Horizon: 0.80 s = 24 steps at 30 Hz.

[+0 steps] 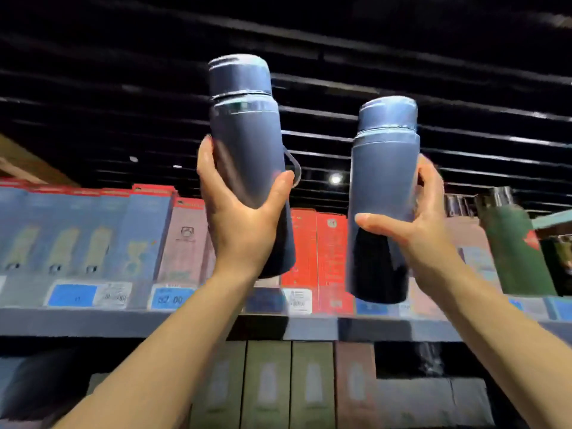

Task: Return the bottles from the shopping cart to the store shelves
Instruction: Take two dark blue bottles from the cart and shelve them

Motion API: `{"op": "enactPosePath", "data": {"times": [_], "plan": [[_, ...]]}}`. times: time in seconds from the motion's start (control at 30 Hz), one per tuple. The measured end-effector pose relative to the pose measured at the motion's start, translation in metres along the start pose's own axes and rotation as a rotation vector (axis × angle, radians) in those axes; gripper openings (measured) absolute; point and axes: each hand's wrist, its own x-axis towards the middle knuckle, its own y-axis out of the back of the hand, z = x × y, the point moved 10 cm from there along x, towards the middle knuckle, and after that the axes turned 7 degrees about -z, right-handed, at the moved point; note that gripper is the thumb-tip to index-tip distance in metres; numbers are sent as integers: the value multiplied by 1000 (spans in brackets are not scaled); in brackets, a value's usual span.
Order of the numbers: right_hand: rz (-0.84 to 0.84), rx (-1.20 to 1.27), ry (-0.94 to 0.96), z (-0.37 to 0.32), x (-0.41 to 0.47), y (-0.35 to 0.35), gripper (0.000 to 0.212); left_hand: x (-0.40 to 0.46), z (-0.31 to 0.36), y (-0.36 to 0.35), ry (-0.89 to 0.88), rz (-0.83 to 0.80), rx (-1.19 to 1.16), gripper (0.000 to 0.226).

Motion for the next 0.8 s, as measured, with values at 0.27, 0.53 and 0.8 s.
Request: {"op": "enactPosePath", "data": {"times": [0.27,0.53,0.8], "plan": [[-3,5,-33,100,49,17,116,-4,-33,-86,-33,35,171,106],[-203,67,-501,193,28,8,81,-35,-82,-115,90,-173,422,116],[-238,-100,-582,208,25,4,93,-38,-99,-116,182,-225,496,112]]}}
